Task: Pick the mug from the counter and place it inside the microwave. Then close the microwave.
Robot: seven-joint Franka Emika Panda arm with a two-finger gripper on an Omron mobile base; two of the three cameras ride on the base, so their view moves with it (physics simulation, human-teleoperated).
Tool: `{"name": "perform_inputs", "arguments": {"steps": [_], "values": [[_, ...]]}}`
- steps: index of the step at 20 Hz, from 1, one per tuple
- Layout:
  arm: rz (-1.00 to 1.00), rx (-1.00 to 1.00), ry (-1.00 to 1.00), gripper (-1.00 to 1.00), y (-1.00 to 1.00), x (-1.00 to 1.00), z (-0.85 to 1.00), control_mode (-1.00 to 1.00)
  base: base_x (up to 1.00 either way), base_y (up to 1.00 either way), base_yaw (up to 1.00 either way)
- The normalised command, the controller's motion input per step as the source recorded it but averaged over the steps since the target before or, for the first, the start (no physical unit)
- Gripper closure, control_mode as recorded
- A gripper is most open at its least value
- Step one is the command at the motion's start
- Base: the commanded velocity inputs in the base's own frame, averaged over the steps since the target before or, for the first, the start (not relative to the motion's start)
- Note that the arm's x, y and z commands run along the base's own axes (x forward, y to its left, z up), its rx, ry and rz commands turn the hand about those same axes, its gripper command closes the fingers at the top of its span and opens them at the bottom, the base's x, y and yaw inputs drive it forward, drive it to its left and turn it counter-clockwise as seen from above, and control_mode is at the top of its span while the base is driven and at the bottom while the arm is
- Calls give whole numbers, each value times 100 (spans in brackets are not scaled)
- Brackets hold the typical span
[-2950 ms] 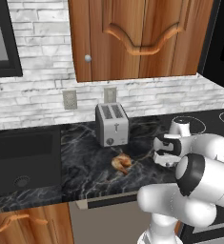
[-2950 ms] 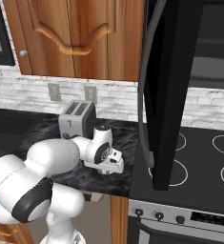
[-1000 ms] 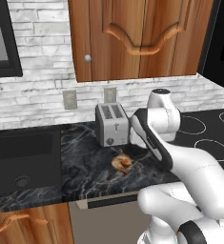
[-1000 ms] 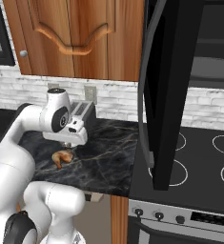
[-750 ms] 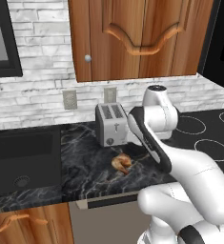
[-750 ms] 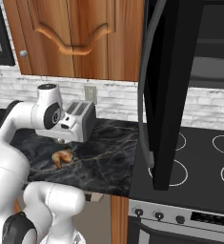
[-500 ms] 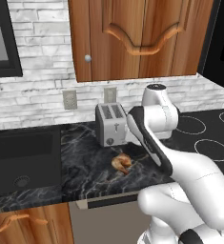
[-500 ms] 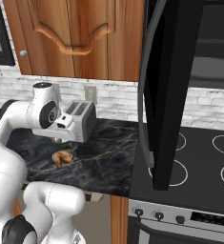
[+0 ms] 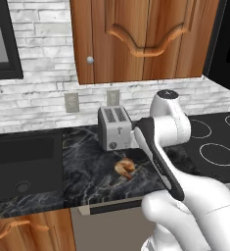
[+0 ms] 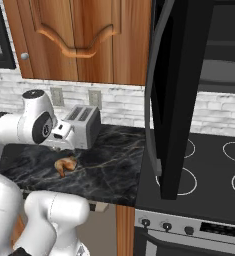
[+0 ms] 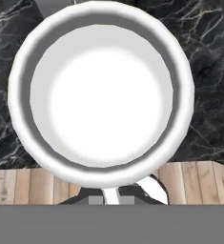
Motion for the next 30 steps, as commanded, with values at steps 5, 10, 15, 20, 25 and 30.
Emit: {"name": "perform_inputs", "arguments": {"steps": [5,10,15,20,25,30], "values": [[0,0,-17,100,0,-16,3,-100,0,0,0],[0,0,-13,100,0,-18,17,-100,0,0,0],[0,1,-1,100,-2,-13,33,-100,0,0,0],[0,7,1,100,-31,0,13,-100,0,0,0],[0,8,0,100,-33,-8,4,-100,0,0,0],[0,4,0,100,-9,-34,0,-100,0,0,0]]}}
